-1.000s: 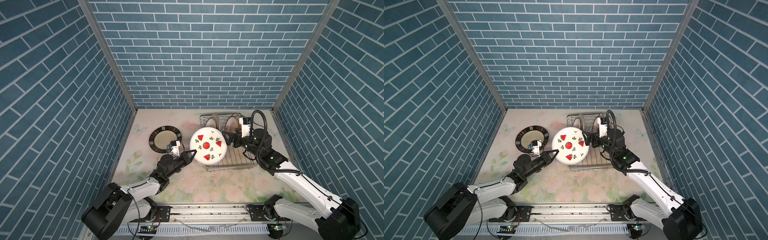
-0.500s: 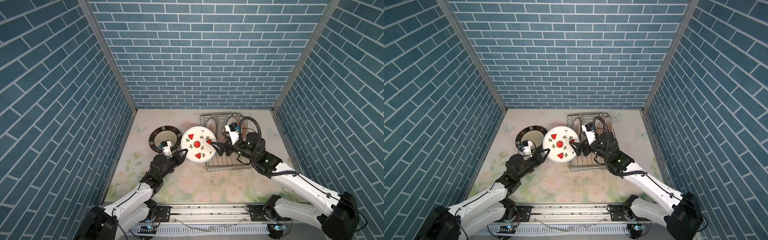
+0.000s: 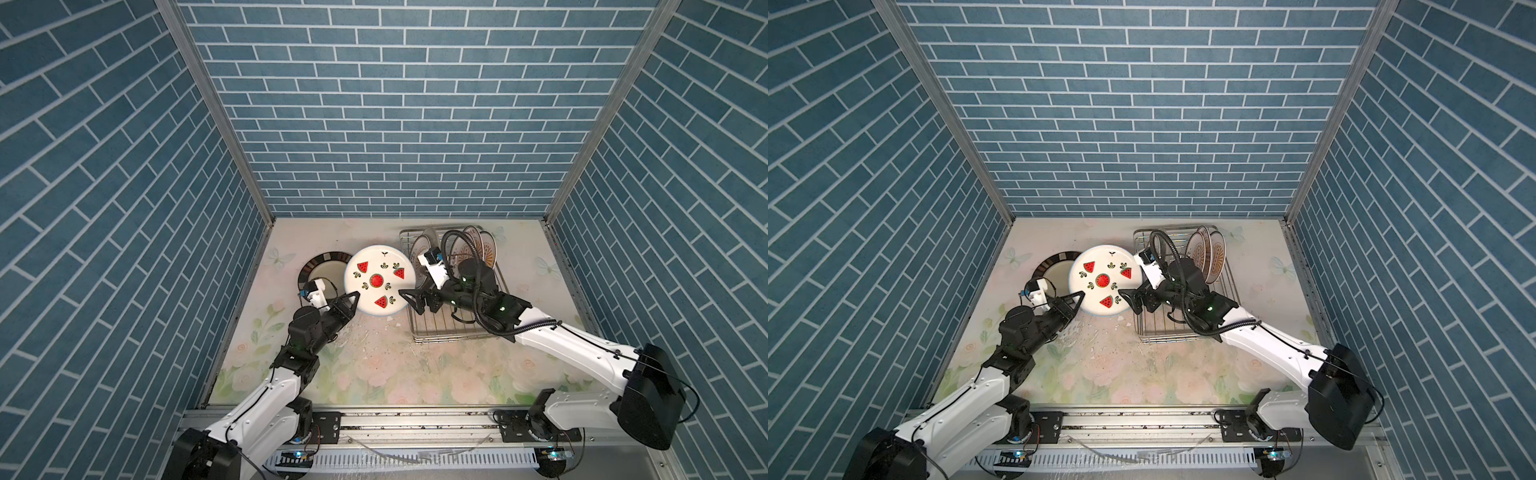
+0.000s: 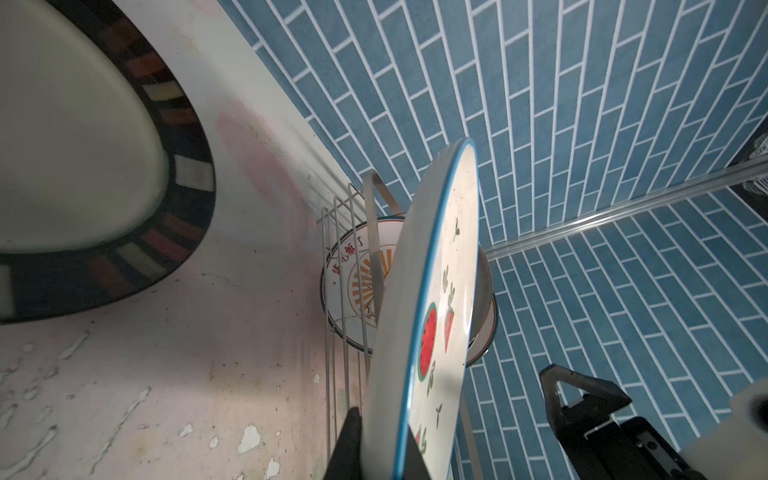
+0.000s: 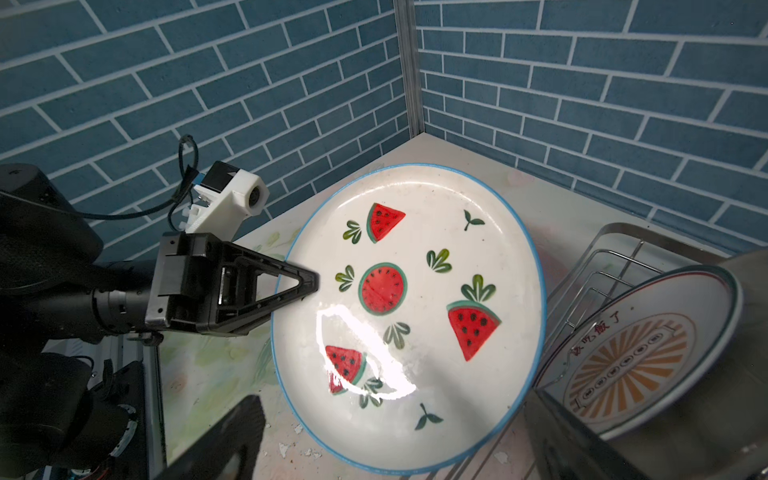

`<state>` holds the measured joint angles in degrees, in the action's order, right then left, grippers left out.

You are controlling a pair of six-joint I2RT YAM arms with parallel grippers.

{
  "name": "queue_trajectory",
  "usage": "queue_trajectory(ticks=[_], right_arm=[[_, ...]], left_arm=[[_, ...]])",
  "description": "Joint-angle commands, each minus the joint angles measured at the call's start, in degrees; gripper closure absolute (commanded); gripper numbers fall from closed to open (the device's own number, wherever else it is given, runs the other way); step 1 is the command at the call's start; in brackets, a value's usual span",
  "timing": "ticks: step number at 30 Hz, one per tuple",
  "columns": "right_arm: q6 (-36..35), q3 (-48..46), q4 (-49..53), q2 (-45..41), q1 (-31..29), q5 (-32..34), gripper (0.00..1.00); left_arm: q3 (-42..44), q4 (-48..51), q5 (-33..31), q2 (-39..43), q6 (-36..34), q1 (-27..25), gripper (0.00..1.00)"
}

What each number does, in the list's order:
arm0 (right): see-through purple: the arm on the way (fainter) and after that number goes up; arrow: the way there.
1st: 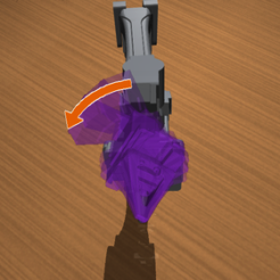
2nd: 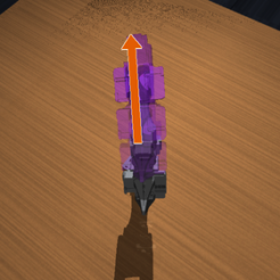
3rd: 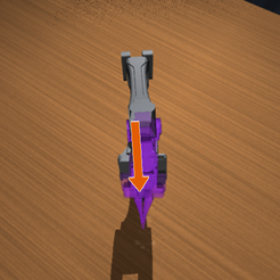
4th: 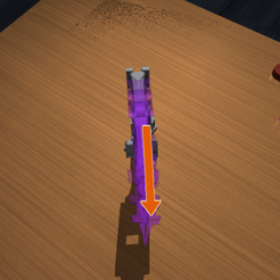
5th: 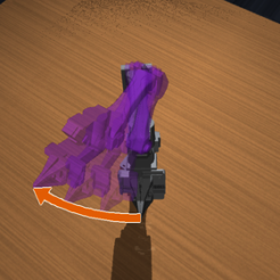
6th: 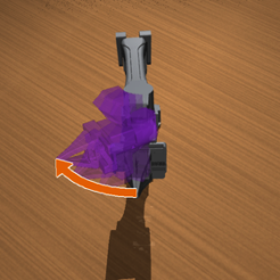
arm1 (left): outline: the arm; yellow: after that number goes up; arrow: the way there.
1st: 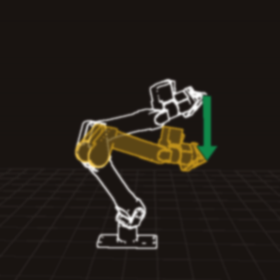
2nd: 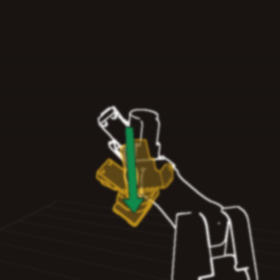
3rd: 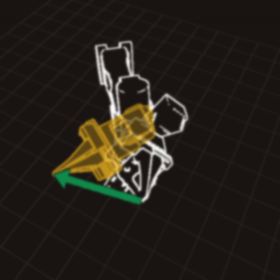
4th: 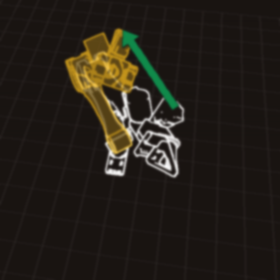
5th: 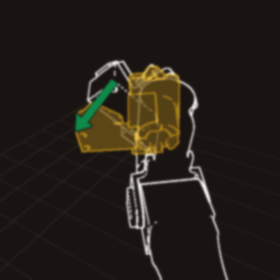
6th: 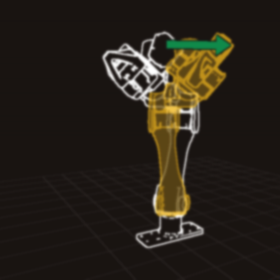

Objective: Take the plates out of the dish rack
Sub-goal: 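Carry the watermelon plate with the left gripper toward the dark-rimmed plate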

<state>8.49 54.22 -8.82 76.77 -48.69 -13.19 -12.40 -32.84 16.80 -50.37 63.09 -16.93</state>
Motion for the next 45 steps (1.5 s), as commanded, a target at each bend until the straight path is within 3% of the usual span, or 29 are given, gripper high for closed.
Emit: queue_trajectory(ticks=[1,16,21,34,45], right_arm=[[-0.31,3.76,-2.23,3.3,-0.8,-1.44,0.02],[4.54,19.98,0.96,21.49,-1.41,0.64,0.01],[2.42,23.85,0.43,26.61,-1.77,0.37,0.01],[3.55,35.72,0.3,39.97,-2.53,-3.46,0.02],[3.99,45.68,3.82,48.46,-2.72,-4.12,0.01]], left_arm=[[-0.86,-7.56,0.08,1.34,1.6,1.9,1.0],[0.23,-9.2,1.7,-2.83,3.0,13.36,1.0],[0.98,-12.53,1.75,-6.63,3.88,16.85,1.0],[-0.56,-19.59,2.17,-17.84,4.67,21.64,1.0],[-1.34,-26.61,-0.06,-27.05,4.52,21.94,1.0]])
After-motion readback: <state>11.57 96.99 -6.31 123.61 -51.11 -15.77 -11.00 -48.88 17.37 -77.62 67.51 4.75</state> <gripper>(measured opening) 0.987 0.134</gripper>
